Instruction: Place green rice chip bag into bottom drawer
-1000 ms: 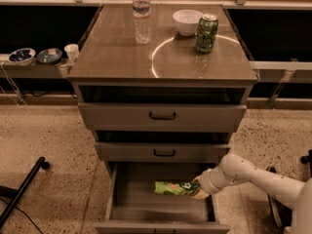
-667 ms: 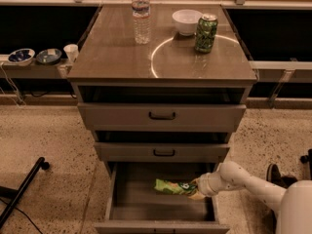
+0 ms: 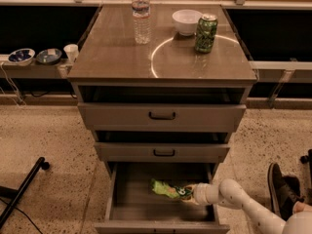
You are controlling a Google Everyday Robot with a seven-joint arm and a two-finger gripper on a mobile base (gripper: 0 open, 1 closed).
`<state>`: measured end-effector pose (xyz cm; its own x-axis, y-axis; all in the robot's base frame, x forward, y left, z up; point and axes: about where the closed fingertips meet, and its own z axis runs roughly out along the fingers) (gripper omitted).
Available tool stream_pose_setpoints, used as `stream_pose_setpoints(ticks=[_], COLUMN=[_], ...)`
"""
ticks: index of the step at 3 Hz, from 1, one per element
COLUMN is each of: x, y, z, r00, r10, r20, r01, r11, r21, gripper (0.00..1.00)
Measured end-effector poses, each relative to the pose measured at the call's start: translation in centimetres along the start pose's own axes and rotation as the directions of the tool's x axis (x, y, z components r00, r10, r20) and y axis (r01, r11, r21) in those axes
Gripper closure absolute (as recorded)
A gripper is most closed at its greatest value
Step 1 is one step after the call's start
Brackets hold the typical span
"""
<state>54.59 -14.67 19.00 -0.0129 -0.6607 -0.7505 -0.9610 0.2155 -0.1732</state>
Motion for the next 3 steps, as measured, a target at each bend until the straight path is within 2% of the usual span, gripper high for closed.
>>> stream_pose_setpoints(ticks=[1,3], x=[-0.02,-0.02], y=[0.14,0.15], z=[0.29,0.3], r00=[1.0,1.0], r10=[-0.024,-0.024], r20=[0.003,0.004], r01=[0.024,0.024], r11=[0.9997,0.9997], r21=[-0.002,-0.002], gripper=[0.51,0.05])
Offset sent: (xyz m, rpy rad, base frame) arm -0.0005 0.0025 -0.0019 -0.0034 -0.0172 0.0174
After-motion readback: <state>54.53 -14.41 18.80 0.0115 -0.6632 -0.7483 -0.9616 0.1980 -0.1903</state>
